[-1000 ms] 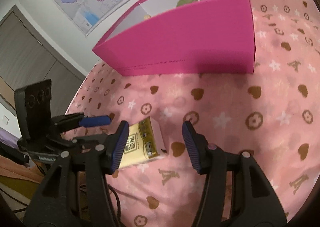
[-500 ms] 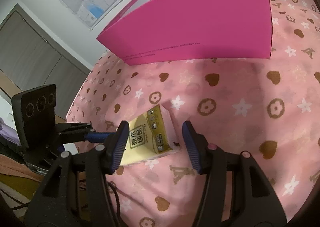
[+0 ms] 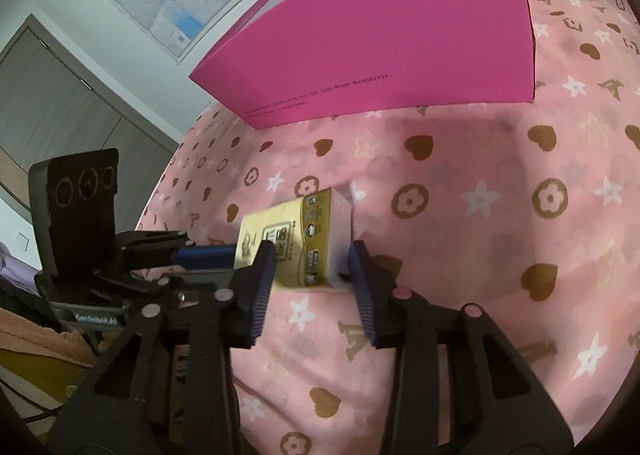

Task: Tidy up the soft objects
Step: 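Grasp the yellow tissue pack with the right gripper, then lift the yellow tissue pack and carry it to the pink box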

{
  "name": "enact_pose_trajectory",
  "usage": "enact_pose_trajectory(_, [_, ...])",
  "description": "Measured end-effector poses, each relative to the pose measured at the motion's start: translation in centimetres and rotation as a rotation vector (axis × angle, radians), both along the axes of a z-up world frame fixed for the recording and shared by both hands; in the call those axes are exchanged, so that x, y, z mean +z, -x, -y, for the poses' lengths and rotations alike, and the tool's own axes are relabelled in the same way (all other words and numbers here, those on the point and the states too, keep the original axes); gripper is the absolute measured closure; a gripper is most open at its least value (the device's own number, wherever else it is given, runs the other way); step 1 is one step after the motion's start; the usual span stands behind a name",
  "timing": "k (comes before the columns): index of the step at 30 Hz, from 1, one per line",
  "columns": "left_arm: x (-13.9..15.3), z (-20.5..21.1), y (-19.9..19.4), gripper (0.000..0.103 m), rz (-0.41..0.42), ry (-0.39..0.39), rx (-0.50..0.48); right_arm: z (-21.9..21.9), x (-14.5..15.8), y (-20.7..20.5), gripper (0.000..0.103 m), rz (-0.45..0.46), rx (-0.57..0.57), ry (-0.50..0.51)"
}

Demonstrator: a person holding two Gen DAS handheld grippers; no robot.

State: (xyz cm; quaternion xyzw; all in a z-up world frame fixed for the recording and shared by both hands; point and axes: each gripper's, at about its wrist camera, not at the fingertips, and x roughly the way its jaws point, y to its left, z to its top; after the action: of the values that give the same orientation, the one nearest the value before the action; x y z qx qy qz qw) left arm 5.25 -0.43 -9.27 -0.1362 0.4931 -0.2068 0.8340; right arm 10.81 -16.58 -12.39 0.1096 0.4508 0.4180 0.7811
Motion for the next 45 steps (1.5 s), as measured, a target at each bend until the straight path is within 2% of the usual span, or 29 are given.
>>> enact_pose_trajectory(6, [0.2,-0.5,-0.4,0.072,0.019,-0.026,0.014,0.2,0.0,-0.2,0.063,-0.008,-0.015,-0.008])
enact_pose_trajectory(12, [0.3,-0.9,-0.7,0.07,0.019,-0.01,0.028,0.6,0.0,-0.7,0.063,-0.012,-0.046,-0.025])
enact_pose_trajectory(19, [0.2,-0.9,-1.1,0.073,0.016,0.019,0.022,0.0,0.0,-0.8,0.063,-0.009,-0.027,-0.023])
enact_pose_trajectory(27, [0.4,-0.7,-1.2,0.073,0.03,0.016,0.017,-0.2,0.2,-0.6,0.066,0.007,-0.038,-0.015])
enact_pose_trajectory(45, [2.3,-0.6,-1.1,0.073,0.102,-0.024,0.014,-0.3,2.1,0.1,0.066,0.076,-0.046,-0.023])
